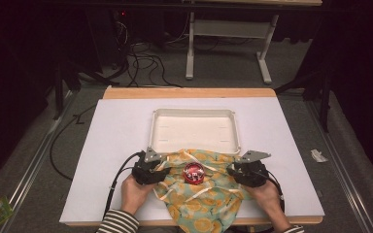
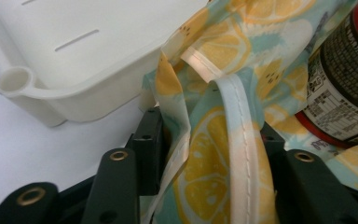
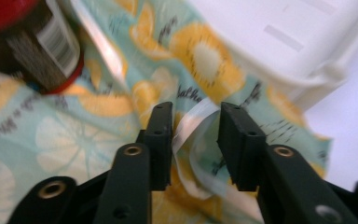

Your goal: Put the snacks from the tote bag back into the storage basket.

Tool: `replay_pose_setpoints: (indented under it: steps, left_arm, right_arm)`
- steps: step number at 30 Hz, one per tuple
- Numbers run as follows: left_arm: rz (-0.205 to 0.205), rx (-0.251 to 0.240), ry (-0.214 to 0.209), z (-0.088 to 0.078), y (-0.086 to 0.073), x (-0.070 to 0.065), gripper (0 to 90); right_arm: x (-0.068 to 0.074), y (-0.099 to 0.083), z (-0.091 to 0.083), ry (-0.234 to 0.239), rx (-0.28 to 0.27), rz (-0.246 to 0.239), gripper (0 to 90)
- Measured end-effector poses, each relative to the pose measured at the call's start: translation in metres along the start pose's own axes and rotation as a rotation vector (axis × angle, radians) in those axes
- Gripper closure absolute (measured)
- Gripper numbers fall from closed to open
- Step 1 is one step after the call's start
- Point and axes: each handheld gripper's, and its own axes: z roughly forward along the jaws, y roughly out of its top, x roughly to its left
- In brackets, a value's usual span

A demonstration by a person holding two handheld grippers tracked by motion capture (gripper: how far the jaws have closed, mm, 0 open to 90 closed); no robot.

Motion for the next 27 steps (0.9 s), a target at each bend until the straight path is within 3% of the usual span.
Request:
replay_pose_setpoints:
  steps: [5, 9, 11, 15, 19, 22, 27]
  left_arm:
    - [0.005, 0.011, -0.003, 0.003, 0.000, -0.001, 60.7]
    - [0.016, 0.020, 0.009, 0.005, -0.001, -0.002, 60.7]
    - [0.025, 0.029, 0.018, 0.005, -0.001, -0.002, 59.9]
    - [0.040, 0.044, 0.031, 0.006, -0.002, -0.004, 58.0]
    - [0.050, 0.053, 0.037, 0.005, -0.002, -0.004, 58.0]
    - [0.061, 0.066, 0.051, 0.003, -0.003, -0.005, 58.0]
    - [0.067, 0.100, 0.105, -0.004, -0.005, -0.002, 56.6]
  right_arm:
    - [-0.004, 0.016, -0.014, -0.037, -0.073, -0.012, 49.1]
    - [-0.005, 0.024, -0.006, -0.009, -0.073, -0.002, 41.3]
    - [-0.004, 0.025, 0.003, 0.002, -0.031, -0.007, 36.9]
    - [0.001, 0.021, 0.019, 0.038, 0.035, -0.015, 38.2]
    - [0.003, 0.013, 0.027, 0.055, 0.089, -0.010, 47.2]
    - [0.000, 0.007, 0.028, 0.035, 0.102, 0.008, 52.3]
    - [-0.008, 0.002, 0.021, -0.022, 0.116, 0.037, 52.9]
